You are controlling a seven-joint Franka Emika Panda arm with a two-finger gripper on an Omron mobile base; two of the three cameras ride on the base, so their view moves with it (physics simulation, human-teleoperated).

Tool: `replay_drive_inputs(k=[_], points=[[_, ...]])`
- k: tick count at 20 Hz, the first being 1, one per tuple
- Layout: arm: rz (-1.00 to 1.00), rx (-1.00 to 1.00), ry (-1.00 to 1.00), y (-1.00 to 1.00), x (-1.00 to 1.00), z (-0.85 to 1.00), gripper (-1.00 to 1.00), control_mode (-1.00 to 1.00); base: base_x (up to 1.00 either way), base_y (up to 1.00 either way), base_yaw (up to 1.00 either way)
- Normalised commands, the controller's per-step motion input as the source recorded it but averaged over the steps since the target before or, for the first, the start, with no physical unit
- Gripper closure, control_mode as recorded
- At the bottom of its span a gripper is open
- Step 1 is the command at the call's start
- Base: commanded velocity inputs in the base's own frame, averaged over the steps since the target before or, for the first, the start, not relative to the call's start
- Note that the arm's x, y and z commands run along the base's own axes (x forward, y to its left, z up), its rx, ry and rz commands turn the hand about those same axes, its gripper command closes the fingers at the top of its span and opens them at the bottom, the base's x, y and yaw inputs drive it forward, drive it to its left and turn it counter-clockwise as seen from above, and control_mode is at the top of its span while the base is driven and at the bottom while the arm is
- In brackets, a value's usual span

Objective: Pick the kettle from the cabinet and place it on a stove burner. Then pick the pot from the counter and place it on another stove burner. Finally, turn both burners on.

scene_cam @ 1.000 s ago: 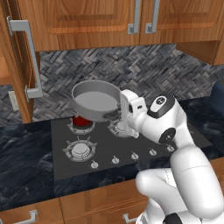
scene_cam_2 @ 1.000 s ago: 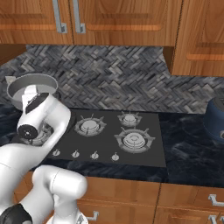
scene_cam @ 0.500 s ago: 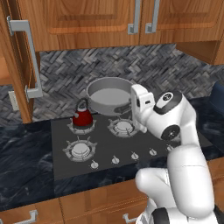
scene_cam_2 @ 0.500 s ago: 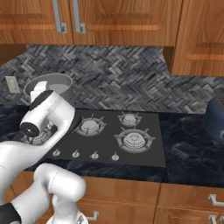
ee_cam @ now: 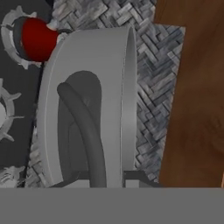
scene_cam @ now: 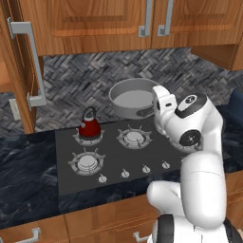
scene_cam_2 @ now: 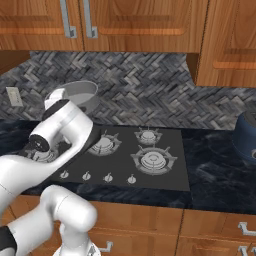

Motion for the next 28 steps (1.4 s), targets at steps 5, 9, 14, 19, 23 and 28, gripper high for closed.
replay_drive_inputs(k=[5, 9, 14, 19, 23, 28], points=[[-0.02, -0.01, 0.06, -0.51, 0.06, -0.11, 1.00, -1.00, 0.00, 0.00, 0.00], [0.00, 0.00, 0.01, -0.55, 0.15, -0.08, 1.00, -1.00, 0.00, 0.00, 0.00], [0.06, 0.00, 0.01, -0.55, 0.20, -0.02, 1.00, -1.00, 0.00, 0.00, 0.00], [0.09, 0.00, 0.03, -0.53, 0.19, -0.04, 1.00, -1.00, 0.00, 0.00, 0.00], [0.11, 0.00, 0.05, -0.44, 0.17, -0.07, 1.00, -1.00, 0.00, 0.00, 0.00], [0.15, -0.03, 0.06, -0.23, 0.15, -0.04, 1.00, -1.00, 0.00, 0.00, 0.00]])
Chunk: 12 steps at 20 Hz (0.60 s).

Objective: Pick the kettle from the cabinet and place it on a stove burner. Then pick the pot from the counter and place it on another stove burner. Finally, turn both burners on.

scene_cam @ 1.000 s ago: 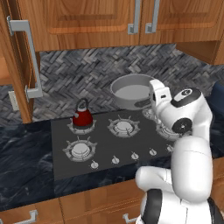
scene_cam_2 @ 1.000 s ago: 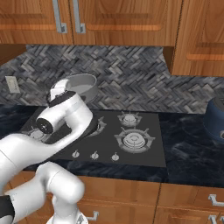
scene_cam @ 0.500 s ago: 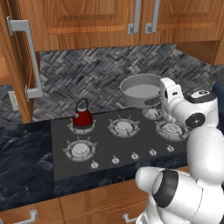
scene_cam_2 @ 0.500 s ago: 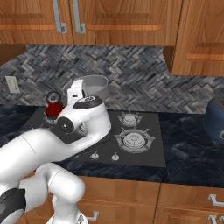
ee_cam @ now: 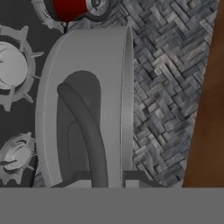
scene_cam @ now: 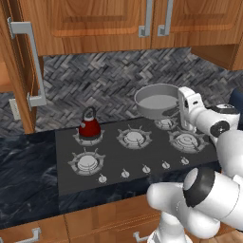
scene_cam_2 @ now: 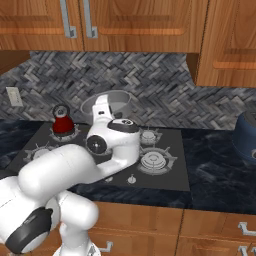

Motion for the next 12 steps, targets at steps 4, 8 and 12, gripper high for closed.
replay_drive_inputs(k=[4, 8, 12], points=[[0.21, -0.04, 0.05, -0.05, 0.08, -0.01, 1.00, -1.00, 0.00, 0.00, 0.00], [0.25, -0.02, 0.03, -0.05, 0.03, 0.00, 1.00, -1.00, 0.00, 0.00, 0.00], [0.27, 0.00, 0.01, -0.10, 0.02, -0.01, 1.00, -1.00, 0.00, 0.00, 0.00]])
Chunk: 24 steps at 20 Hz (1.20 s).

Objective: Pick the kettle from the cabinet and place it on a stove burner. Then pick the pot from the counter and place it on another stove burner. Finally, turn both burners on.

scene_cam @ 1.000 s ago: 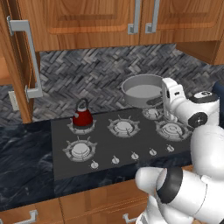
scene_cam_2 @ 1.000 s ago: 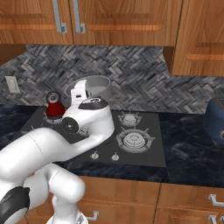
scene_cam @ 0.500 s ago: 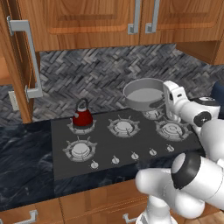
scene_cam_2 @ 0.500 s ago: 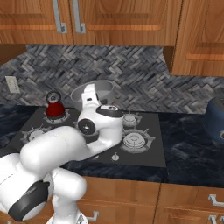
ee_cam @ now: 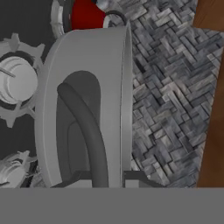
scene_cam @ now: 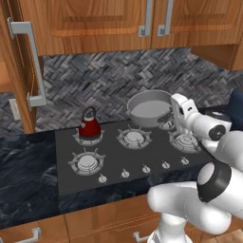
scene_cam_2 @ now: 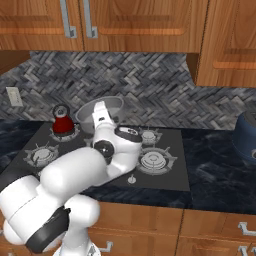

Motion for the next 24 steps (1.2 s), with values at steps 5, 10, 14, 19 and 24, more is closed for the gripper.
replay_drive_inputs(k=[5, 10, 14, 19, 24], points=[[0.14, 0.00, 0.00, -0.13, 0.00, -0.10, 1.00, -1.00, 0.00, 0.00, 0.00], [0.11, 0.00, 0.03, -0.07, 0.00, -0.13, 1.00, -1.00, 0.00, 0.00, 0.00], [0.12, 0.00, 0.01, -0.12, 0.00, -0.15, 1.00, -1.00, 0.00, 0.00, 0.00], [0.15, 0.00, 0.03, -0.15, 0.01, -0.15, 1.00, -1.00, 0.00, 0.00, 0.00], [0.16, 0.00, 0.05, -0.13, 0.16, -0.07, 1.00, -1.00, 0.00, 0.00, 0.00]])
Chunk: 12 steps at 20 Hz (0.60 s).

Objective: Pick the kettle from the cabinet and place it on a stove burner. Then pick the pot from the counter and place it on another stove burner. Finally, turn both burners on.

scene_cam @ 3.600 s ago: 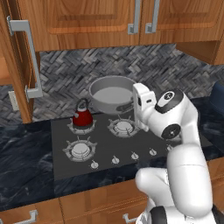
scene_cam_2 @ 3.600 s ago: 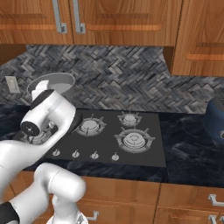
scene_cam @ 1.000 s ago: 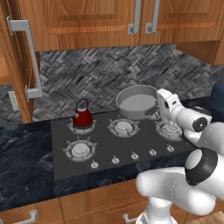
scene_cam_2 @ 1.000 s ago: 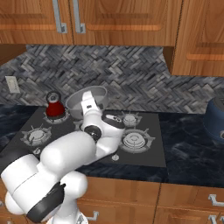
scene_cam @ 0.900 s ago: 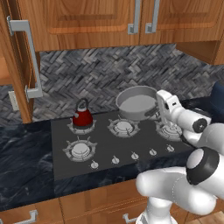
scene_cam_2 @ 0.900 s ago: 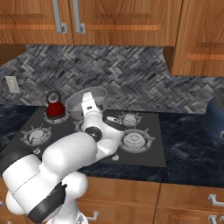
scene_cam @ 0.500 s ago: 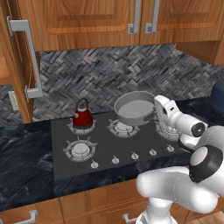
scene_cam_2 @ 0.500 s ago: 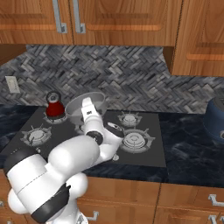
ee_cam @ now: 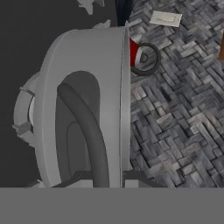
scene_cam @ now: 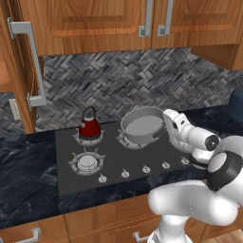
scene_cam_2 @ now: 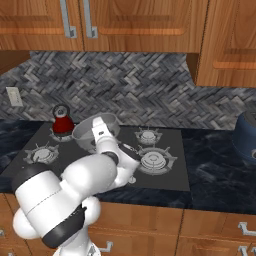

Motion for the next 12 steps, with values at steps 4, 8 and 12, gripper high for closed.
replay_drive_inputs(k=[4, 8, 12], points=[[0.18, 0.01, 0.03, -0.10, 0.37, 0.00, 1.00, -1.00, 0.00, 0.00, 0.00], [0.14, 0.01, 0.01, -0.12, 0.22, 0.00, 1.00, -1.00, 0.00, 0.00, 0.00], [0.02, 0.02, -0.02, -0.07, 0.14, -0.01, 1.00, -1.00, 0.00, 0.00, 0.00]])
